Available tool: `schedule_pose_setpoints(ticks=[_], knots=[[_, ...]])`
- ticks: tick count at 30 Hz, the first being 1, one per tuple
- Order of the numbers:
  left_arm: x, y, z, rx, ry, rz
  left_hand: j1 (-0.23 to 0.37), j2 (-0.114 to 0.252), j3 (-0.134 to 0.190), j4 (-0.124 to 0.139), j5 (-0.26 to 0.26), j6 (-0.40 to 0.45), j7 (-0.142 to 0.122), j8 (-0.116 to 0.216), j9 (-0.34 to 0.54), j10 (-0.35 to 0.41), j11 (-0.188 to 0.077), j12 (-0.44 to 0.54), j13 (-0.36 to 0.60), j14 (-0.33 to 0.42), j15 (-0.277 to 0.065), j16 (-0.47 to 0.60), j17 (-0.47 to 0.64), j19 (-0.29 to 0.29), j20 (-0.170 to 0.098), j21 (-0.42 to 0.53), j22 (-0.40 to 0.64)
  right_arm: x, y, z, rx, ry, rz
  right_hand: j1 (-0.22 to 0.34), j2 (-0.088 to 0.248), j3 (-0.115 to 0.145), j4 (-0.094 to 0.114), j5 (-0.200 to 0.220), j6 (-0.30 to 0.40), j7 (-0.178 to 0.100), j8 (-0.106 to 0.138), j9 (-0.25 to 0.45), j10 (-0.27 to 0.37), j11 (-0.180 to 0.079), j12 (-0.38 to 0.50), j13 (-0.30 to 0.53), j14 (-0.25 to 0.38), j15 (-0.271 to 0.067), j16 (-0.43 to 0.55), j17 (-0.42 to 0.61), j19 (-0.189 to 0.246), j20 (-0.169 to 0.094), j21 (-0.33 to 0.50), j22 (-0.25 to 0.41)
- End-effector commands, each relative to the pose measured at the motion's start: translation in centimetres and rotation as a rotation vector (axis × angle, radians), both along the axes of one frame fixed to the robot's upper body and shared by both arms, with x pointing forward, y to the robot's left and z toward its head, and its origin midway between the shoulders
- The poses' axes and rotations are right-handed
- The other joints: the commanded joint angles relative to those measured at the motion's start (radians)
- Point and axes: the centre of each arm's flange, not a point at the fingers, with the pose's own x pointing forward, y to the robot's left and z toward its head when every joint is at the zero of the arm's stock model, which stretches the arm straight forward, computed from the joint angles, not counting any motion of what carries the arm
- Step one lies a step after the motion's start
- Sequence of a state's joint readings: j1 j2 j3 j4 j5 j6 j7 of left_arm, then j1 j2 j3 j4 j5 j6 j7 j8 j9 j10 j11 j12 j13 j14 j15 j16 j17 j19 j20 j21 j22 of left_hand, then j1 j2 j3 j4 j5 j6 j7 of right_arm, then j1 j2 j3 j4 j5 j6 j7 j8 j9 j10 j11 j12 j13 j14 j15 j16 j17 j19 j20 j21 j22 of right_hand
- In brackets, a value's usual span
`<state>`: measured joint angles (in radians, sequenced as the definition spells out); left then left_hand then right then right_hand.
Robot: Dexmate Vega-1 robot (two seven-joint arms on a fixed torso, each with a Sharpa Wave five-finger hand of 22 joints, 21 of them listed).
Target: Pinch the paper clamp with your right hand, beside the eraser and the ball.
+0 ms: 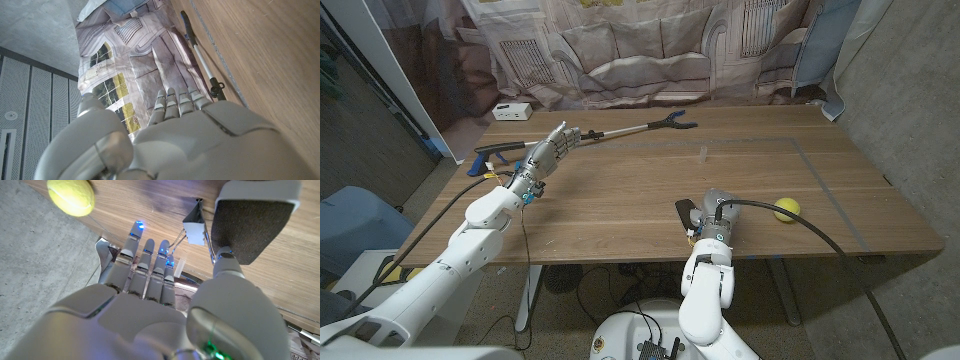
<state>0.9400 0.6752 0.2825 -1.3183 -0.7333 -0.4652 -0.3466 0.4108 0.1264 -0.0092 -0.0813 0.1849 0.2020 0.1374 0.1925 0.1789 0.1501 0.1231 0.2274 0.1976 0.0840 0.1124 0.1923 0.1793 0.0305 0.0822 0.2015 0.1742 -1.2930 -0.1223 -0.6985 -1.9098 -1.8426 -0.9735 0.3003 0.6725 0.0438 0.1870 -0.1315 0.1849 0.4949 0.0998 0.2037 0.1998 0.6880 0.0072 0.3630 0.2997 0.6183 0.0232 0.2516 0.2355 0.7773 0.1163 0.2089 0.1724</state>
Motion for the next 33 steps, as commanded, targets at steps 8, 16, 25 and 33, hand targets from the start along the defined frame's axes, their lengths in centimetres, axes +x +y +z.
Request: schedule_pose_setpoints(ticks=[8,16,25,33], knots=[[0.02,-0.53,-0.12,-0.003,0.006,-0.002,0.000,0.002,0.007,-0.002,-0.002,0.008,0.008,-0.001,0.002,0.006,-0.003,-0.006,0.003,0.003,0.002,-0.004,0.001,-0.004,0.010,-0.005,0.005,-0.36,-0.35,0.30,0.001,-0.004,-0.001,-0.008,-0.001,0.002,0.006,0.005,0.020,-0.002,0.005,0.004,0.011,0.000,0.011,0.007,0.010,0.000,0.005,0.004,0.015,-0.003,0.000,0.002],[-0.03,-0.68,-0.17,-0.006,0.009,0.000,0.002,0.004,0.010,-0.003,-0.002,0.010,0.008,-0.001,0.002,0.006,-0.005,-0.006,0.003,0.004,0.002,-0.004,0.001,-0.005,0.011,-0.005,0.005,-0.38,-0.47,0.36,0.002,0.003,0.005,-0.011,0.000,0.002,0.007,0.005,0.022,-0.002,0.004,0.004,0.015,-0.002,0.016,0.009,0.014,-0.001,0.006,0.005,0.015,0.001,-0.001,0.002],[-0.08,-0.69,-0.22,-0.013,0.009,0.003,0.004,0.006,0.012,-0.005,-0.002,0.009,0.008,-0.001,0.002,0.007,-0.003,-0.006,0.003,0.004,0.002,-0.004,0.001,-0.006,0.012,-0.005,0.005,-0.21,-0.51,0.54,0.004,0.013,0.017,-0.011,0.002,0.002,0.006,0.006,0.033,-0.012,0.005,0.004,0.025,-0.006,0.024,0.011,0.022,-0.007,0.007,0.006,0.016,0.002,-0.002,0.002],[-0.05,-0.74,-0.24,-0.015,0.011,0.006,0.006,0.008,0.015,-0.006,-0.002,0.009,0.007,-0.001,0.002,0.006,-0.004,-0.007,0.003,0.004,0.002,-0.004,0.001,-0.005,0.012,-0.005,0.004,-0.11,-0.67,0.59,0.012,0.003,0.028,0.015,0.010,0.013,-0.009,0.009,0.049,-0.017,0.007,0.004,0.037,-0.012,0.034,0.013,0.030,-0.013,0.008,0.005,0.024,0.000,-0.002,0.002]])
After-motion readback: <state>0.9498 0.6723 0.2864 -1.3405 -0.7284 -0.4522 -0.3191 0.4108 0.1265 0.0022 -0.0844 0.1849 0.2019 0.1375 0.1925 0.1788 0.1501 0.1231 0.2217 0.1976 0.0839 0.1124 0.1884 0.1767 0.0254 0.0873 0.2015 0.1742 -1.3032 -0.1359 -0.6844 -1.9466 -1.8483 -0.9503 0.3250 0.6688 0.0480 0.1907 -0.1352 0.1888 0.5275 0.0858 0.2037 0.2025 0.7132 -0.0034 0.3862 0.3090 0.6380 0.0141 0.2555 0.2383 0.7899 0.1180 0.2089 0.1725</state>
